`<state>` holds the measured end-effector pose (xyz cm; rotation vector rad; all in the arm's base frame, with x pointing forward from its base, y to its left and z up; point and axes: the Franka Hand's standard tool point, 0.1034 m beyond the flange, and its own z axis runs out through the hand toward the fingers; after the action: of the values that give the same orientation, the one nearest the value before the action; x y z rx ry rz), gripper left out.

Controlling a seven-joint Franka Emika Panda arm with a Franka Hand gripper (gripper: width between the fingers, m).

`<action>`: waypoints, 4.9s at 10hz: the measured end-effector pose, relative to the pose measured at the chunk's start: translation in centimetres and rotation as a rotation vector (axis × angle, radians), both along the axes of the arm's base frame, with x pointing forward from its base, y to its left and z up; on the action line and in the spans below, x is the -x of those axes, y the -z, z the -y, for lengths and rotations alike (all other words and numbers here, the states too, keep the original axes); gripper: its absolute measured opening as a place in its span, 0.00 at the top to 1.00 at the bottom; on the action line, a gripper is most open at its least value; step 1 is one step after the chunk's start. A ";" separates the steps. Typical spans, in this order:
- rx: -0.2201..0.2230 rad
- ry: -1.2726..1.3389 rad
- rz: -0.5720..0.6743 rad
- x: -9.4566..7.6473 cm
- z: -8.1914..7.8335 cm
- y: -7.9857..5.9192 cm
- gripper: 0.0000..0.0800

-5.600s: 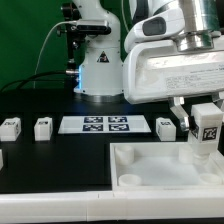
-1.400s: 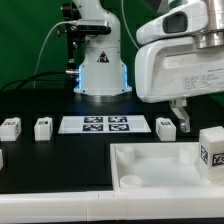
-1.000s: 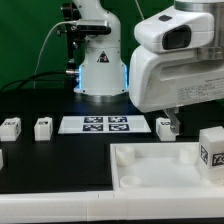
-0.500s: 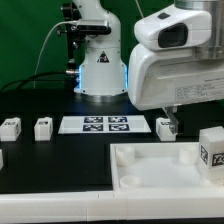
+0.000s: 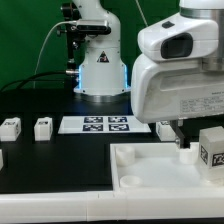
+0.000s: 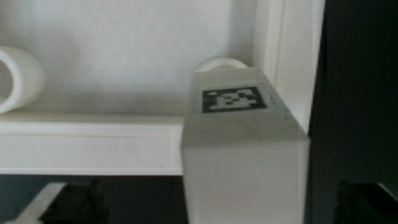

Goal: Assemble one leg

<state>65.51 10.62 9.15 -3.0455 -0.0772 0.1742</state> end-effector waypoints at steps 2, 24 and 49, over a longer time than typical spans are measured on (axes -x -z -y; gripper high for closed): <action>0.000 -0.002 0.004 0.4 -0.1 0.6 0.19; 0.162 1.223 -0.124 1.6 -1.2 1.4 0.40; -0.016 -0.255 -0.002 1.5 -0.3 1.5 0.63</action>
Offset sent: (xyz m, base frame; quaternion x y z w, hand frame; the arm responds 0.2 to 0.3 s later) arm -0.0188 0.0012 -0.0055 0.0066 -0.0030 -0.0130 0.9999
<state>64.06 10.92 7.69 -3.0090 -0.4644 0.1923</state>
